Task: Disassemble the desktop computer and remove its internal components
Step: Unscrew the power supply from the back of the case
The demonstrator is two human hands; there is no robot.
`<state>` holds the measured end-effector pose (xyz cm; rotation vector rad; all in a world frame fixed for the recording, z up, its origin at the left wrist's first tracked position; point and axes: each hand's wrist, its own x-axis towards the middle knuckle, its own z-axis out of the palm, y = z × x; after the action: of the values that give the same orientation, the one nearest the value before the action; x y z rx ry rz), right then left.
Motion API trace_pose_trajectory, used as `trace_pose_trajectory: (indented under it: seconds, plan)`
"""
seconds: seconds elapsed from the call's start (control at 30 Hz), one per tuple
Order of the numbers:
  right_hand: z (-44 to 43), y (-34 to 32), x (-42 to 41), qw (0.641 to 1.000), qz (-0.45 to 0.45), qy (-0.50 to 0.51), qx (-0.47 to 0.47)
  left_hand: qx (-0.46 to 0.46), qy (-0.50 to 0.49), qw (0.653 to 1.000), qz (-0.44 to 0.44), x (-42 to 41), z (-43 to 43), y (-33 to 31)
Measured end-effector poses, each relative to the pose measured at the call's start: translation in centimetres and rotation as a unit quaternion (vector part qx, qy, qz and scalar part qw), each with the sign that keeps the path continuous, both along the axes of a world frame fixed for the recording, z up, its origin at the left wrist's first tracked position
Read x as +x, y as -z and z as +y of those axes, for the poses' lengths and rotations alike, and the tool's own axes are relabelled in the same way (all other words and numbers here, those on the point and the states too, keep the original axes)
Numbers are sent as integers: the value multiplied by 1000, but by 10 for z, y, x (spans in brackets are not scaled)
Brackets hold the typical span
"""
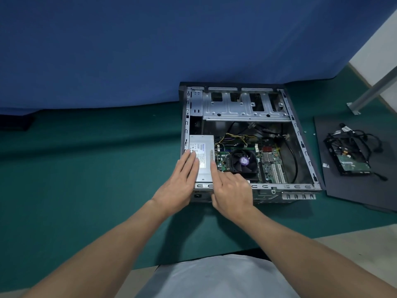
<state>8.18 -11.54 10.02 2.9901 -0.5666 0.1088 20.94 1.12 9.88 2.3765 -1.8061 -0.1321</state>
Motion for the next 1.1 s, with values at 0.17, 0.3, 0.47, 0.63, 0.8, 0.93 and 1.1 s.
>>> trace_pose_trajectory:
  seconds: [0.17, 0.3, 0.47, 0.63, 0.8, 0.93, 1.1]
  plan:
    - [3, -1, 2, 1000, -7, 21, 1, -37, -15, 999, -17, -4, -5, -3]
    - [5, -3, 7, 998, 2, 56, 17, -60, -22, 995, -75, -5, -7, 2]
    - [11, -11, 14, 991, -8, 118, 66, -82, -79, 992, -61, -17, -16, 3]
    - [-15, -24, 9, 963, 33, 38, 263, 22, -38, 998, 46, 5, -3, -7]
    - [-64, -66, 37, 887, -21, 41, 460, 22, -111, 967, 229, 13, -3, -21]
    - [-70, -69, 79, 939, 142, -40, 309, 8, -256, 901, 351, 18, -25, -28]
    - [-65, -53, 118, 932, 254, -114, 234, 50, -280, 889, 357, 23, -35, -35]
